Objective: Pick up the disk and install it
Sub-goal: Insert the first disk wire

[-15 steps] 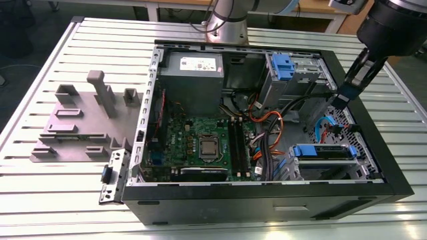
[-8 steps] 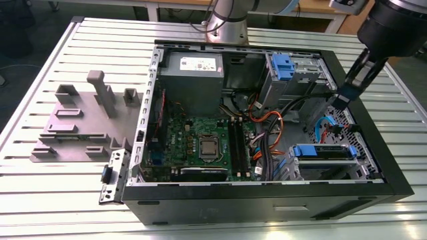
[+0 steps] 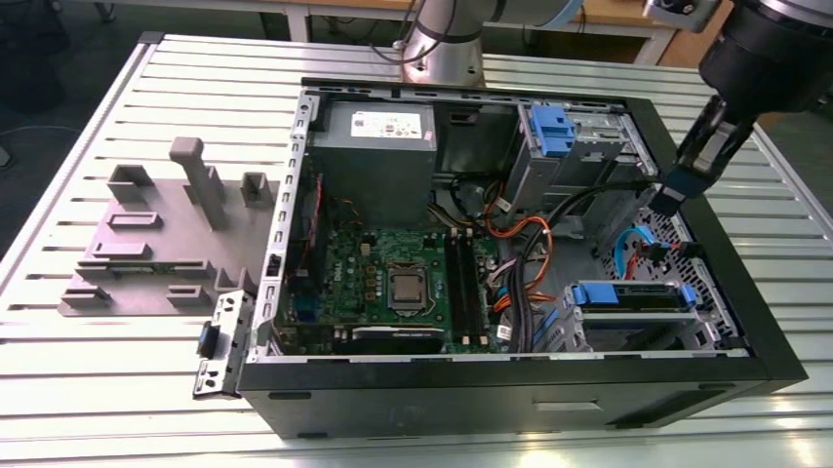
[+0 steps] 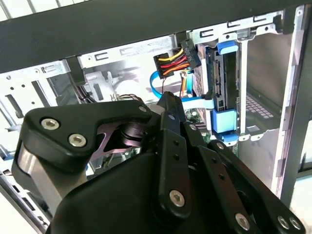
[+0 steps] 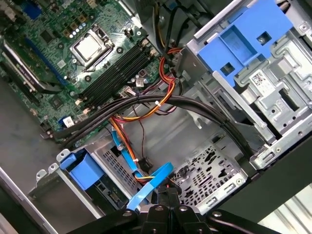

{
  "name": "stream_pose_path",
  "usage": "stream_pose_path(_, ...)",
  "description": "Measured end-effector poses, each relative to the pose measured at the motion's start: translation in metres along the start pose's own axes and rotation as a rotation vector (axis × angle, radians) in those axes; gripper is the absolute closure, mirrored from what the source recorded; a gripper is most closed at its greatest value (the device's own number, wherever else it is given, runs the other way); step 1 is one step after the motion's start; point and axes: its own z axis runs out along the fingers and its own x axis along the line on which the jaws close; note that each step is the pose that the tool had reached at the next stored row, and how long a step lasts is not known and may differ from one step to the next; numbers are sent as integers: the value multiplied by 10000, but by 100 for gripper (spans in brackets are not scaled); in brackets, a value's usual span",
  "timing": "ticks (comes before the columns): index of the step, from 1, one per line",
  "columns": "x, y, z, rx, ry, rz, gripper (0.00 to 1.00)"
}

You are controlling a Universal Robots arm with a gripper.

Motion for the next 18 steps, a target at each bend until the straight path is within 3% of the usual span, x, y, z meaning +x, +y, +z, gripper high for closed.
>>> stream_pose_path(10, -4, -3, 23, 48, -49, -1297, 89)
stream_pose_path(16, -53, -60, -5, -73, 64, -1312, 89)
stream_pose_path(18, -60, -70, -14, -84, 107, -1314, 89)
